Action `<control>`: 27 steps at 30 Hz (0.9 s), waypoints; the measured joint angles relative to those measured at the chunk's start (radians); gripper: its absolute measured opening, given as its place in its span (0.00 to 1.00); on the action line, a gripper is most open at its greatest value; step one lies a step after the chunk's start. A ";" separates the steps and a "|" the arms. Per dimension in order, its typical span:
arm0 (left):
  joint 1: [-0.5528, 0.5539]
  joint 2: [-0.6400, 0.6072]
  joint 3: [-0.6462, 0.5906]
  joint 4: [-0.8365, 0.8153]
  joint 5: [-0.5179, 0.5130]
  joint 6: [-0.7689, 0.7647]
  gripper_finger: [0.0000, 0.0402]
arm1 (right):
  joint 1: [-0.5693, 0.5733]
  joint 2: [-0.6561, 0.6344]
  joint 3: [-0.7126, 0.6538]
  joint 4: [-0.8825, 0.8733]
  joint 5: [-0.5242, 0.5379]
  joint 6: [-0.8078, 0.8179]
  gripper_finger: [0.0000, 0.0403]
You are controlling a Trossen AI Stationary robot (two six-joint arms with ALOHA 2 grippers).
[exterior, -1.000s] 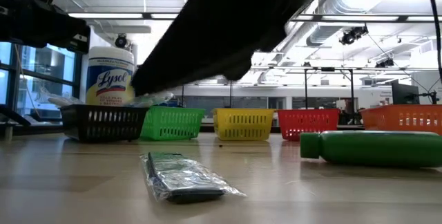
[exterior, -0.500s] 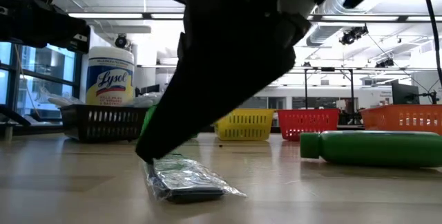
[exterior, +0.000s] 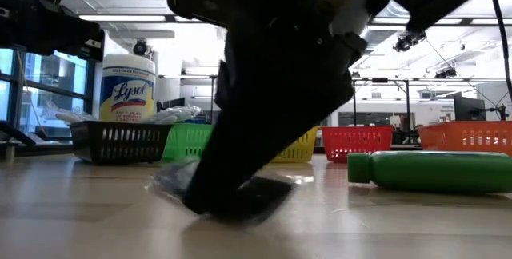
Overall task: Pick & Place Travel size toiletries
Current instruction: Put the black hair comb into the red bin
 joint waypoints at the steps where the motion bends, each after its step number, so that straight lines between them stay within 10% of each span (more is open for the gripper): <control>1: 0.000 0.000 0.000 0.000 0.000 0.000 0.00 | 0.000 -0.001 0.000 -0.014 0.001 0.007 0.01; 27: 0.000 0.000 0.000 0.000 0.000 -0.011 0.00 | 0.036 -0.009 0.002 -0.222 0.081 0.122 0.01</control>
